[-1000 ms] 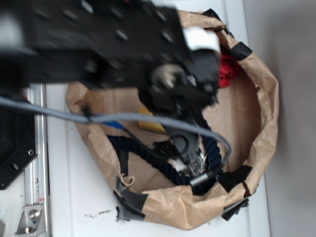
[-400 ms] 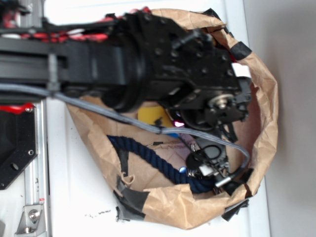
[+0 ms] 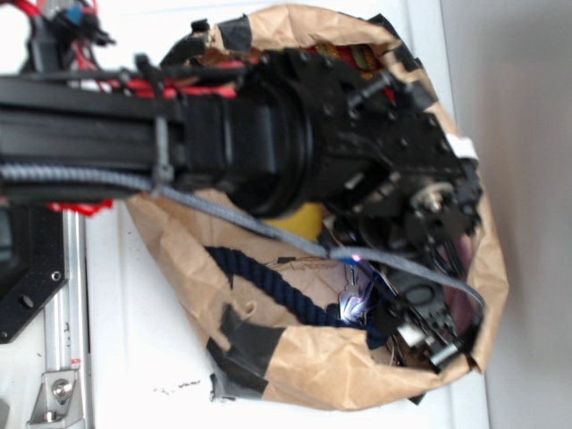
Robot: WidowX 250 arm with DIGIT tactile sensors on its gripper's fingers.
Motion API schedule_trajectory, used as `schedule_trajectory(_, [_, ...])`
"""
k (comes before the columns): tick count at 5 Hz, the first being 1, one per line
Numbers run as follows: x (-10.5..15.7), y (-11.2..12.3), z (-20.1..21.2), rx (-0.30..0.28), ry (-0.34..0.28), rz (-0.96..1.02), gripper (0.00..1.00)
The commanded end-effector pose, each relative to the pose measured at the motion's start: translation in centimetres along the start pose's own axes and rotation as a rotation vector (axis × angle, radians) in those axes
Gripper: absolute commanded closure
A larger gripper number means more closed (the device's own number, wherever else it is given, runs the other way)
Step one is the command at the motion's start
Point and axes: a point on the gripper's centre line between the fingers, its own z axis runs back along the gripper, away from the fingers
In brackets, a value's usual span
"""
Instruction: Grab the blue rope.
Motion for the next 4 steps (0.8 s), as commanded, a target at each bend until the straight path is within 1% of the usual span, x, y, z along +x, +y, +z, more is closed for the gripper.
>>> schedule_trajectory(1, [-0.9,-4.5,-2.1,-0.082,0.025,-0.073,0.00])
schedule_trajectory(2, [-3.2,-4.9,-4.5,-0.010,0.130,-0.127,1.00])
schedule_trajectory(3, [-4.3,-4.8,-3.8,0.021,0.152,-0.177,1.00])
schedule_trajectory(4, [-4.1,-4.2,-0.8,0.093,0.160,-0.310,1.00])
